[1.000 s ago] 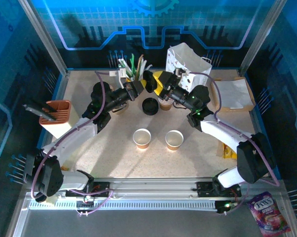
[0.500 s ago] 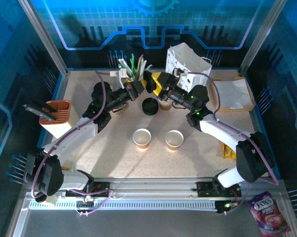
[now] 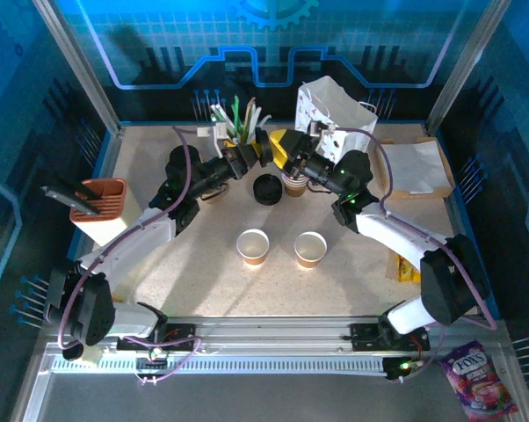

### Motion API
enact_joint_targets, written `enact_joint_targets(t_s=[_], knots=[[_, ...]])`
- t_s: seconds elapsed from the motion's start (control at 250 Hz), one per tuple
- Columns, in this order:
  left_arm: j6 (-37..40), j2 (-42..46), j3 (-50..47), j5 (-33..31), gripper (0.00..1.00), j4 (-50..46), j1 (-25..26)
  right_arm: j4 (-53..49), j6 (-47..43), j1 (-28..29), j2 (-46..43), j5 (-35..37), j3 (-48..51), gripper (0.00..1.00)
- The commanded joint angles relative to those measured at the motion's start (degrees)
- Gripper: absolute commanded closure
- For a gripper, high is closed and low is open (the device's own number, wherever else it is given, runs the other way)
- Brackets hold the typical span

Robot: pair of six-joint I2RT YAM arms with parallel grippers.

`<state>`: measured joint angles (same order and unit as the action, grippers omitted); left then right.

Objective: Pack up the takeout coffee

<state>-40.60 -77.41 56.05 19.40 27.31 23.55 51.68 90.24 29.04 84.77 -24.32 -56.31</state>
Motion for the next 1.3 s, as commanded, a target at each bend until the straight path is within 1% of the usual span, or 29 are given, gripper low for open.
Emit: enact_joint_targets(t_s=[0.0,0.14,0.38,0.519,0.711,0.975,1.295], knots=[[-0.2,-0.5,0.2,0.9,0.79,1.0,0.4,1.9,0.1,-0.2,-0.1,-0.5,-1.4,0.4],[-0.4,-0.8,0.5,1.0,0.81,0.9,0.4,1.3,-0.2,-0.2,0.0,-0.5,-1.6,0.4],[-0.5,-0.9,0.9,0.9,0.88,0.9,0.4,-0.4,-1.3,0.1,0.2,-0.5,-1.2,0.35],[-0.5,-0.7,0.7,0.7,0.92,0.9,0.5,0.0,-1.0,-0.6,0.3,-0.4,-0.5,0.33],[-0.7,0.0,0.1,0.1,0.96,1.1,0.3,0.2,-1.1,-1.6,0.1,-0.4,0.0,0.32],[-1.6,0.7,-0.8,-0.3,0.98,1.7,-0.3,-0.2,-1.7,-2.1,0.1,-0.3,1.0,0.28],[-1.5,0.6,-0.5,0.0,0.98,1.5,-0.5,-6.8,-6.1,-1.8,-1.0,-0.5,0.3,0.17]])
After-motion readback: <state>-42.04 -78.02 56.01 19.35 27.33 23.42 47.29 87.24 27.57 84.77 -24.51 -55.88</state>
